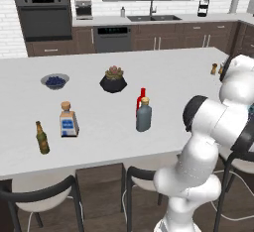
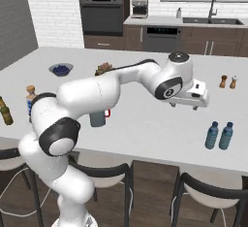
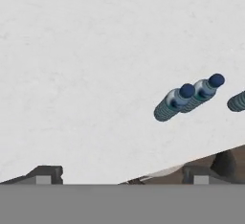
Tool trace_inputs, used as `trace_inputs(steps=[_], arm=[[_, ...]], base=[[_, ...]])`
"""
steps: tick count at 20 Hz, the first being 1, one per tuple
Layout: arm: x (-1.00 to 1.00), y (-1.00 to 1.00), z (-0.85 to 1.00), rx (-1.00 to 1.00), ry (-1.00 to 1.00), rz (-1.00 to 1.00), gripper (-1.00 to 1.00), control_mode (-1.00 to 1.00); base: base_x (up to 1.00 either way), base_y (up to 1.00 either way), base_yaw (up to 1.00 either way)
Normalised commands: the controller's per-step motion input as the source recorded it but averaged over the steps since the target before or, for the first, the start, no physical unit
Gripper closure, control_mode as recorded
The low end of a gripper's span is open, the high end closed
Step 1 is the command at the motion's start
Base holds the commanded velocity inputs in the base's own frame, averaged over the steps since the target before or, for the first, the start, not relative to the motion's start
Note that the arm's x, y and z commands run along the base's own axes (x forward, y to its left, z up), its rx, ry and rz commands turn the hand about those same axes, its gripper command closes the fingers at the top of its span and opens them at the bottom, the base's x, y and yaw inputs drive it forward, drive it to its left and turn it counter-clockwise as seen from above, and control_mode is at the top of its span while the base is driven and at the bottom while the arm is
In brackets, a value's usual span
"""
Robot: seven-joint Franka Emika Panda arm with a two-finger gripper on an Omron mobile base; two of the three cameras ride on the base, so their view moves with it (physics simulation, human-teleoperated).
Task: Move the plastic bottles in the middle to the plastics group, and the glass bottles in the middle to the glass group.
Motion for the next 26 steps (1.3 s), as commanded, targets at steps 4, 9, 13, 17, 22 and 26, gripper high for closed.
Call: trace_inputs(steps=[4,9,13,17,22,26], arm=[[-0.01,1.00,0.03,-0.07,0.01,0.02,-1.00,-1.00],[0.00,1.00,0.10,-0.01,0.10,0.02,-1.00,-1.00],[0.00,1.00,0.17,0.00,0.14,0.10,-1.00,-1.00],[0.00,1.00,0.26,0.02,0.17,0.23,-1.00,-1.00],[0.00,0.98,0.26,0.10,0.20,0.28,-1.00,-1.00],[-0.09,0.91,0.09,0.15,0.07,0.39,-1.00,-1.00]], base=[[0.00,0.00,0.00],[0.00,0.00,0.00],[0.00,0.00,0.00],[0.00,0.00,0.00],[0.00,0.00,0.00],[0.00,0.00,0.00]])
